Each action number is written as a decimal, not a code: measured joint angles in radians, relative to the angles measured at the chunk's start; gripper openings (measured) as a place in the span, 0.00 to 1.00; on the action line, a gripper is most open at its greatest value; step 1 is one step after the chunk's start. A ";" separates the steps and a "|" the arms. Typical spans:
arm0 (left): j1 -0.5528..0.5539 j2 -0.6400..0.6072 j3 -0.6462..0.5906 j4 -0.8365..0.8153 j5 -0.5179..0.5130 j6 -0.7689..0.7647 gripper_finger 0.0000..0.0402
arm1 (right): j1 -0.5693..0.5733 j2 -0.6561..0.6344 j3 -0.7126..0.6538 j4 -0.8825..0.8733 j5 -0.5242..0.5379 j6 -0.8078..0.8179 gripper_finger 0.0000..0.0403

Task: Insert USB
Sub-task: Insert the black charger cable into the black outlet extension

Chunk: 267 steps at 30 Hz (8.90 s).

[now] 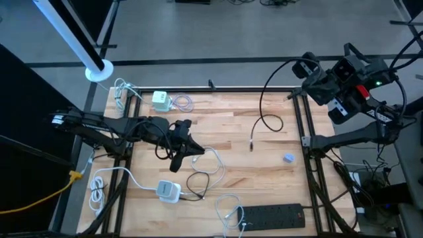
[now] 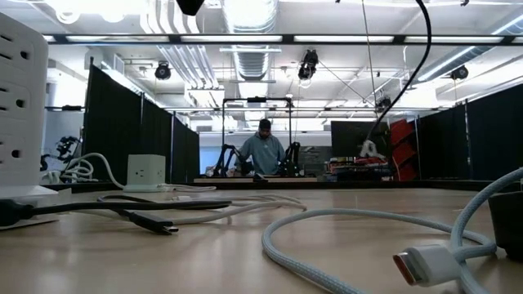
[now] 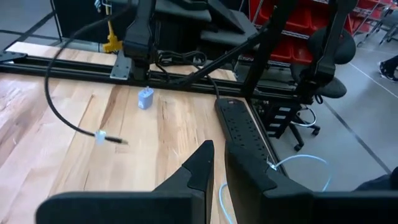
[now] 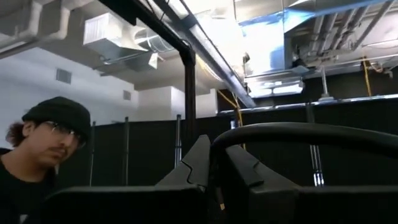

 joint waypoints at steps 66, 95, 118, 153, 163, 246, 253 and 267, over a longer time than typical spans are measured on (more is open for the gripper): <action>0.002 -0.235 -0.055 0.051 -0.089 0.074 0.06 | 0.192 0.199 -0.001 -0.611 -0.156 -0.240 0.01; -0.229 0.291 -0.023 1.003 -0.238 -0.119 0.06 | 0.590 0.250 -0.031 -1.008 -0.088 -0.547 0.01; -0.154 0.625 0.445 0.546 -0.366 0.226 0.53 | 0.590 0.241 -0.031 -1.017 -0.204 -0.429 0.01; -0.201 0.299 0.455 -0.341 -0.562 -0.238 0.02 | 0.540 0.155 -0.031 -0.999 0.046 -0.066 0.35; -0.245 0.206 0.456 -0.471 -0.737 -0.375 0.02 | 0.537 0.116 -0.031 -1.115 0.683 -0.048 0.42; -0.207 0.359 0.453 -0.247 -0.915 -0.167 0.40 | 0.109 0.283 0.017 -0.470 0.599 0.598 0.03; -0.207 0.357 0.453 -0.254 -0.915 -0.144 0.37 | 0.086 0.277 0.017 -0.381 0.528 0.640 0.03; -0.212 0.357 0.453 -0.252 -0.915 -0.119 0.27 | 0.086 0.259 0.017 -0.367 0.495 0.604 0.03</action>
